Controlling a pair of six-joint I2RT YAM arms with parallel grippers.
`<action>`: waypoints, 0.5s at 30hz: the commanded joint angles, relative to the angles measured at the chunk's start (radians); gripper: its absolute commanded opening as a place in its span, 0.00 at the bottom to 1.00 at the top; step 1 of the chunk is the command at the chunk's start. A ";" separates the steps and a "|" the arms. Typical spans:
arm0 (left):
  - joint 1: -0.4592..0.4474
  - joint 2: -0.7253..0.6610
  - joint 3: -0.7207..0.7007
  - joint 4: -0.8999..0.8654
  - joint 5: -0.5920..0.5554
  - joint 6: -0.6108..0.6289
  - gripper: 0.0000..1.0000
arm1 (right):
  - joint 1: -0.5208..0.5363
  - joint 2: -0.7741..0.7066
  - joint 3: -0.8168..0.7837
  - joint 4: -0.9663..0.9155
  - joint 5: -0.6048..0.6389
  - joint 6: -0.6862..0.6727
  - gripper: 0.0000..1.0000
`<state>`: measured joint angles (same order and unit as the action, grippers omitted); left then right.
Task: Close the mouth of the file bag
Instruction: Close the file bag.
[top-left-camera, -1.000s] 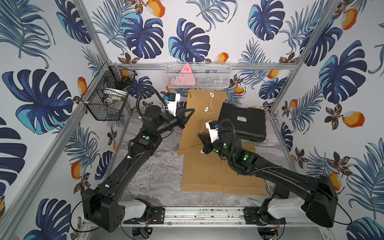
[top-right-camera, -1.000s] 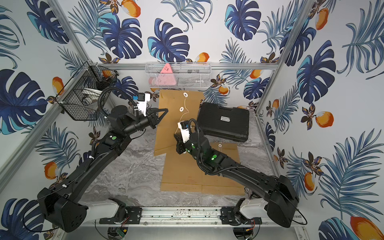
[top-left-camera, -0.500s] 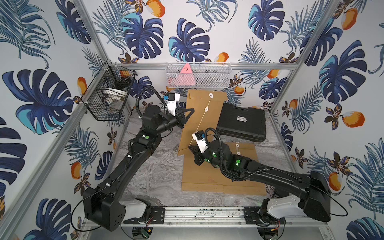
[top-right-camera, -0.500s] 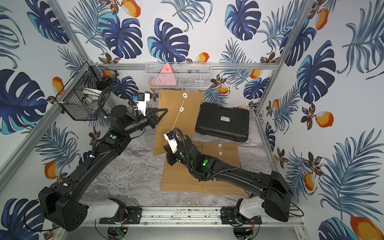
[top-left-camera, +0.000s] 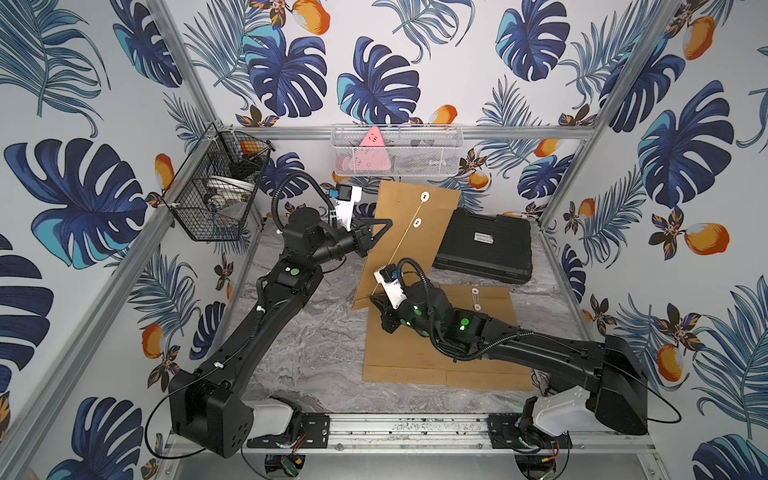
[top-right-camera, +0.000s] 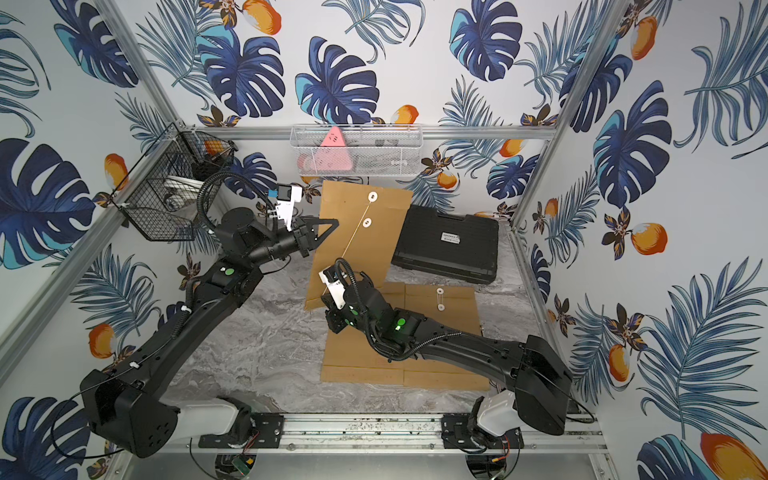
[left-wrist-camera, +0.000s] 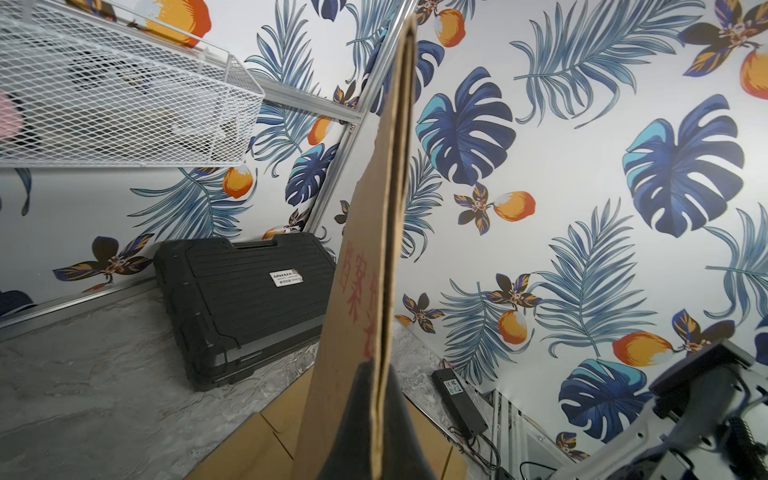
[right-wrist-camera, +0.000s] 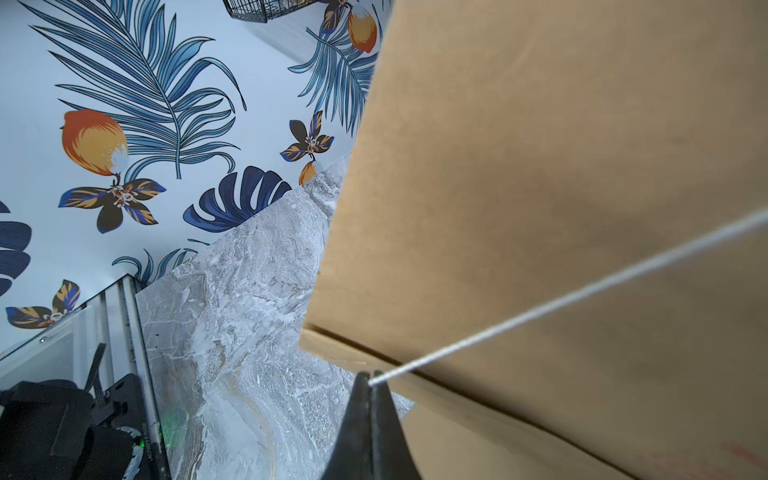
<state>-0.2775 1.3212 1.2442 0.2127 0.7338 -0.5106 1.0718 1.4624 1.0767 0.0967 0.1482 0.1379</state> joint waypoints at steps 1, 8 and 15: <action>0.004 0.004 0.011 0.109 0.068 -0.058 0.00 | -0.008 0.010 0.005 0.000 -0.007 -0.019 0.00; 0.009 0.006 0.004 0.184 0.137 -0.143 0.00 | -0.046 0.013 -0.021 0.011 -0.014 -0.003 0.00; 0.028 0.004 -0.013 0.255 0.178 -0.213 0.00 | -0.117 -0.020 -0.068 0.018 -0.027 0.012 0.00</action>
<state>-0.2577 1.3300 1.2358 0.3439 0.8799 -0.6636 0.9768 1.4559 1.0241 0.1028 0.1394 0.1417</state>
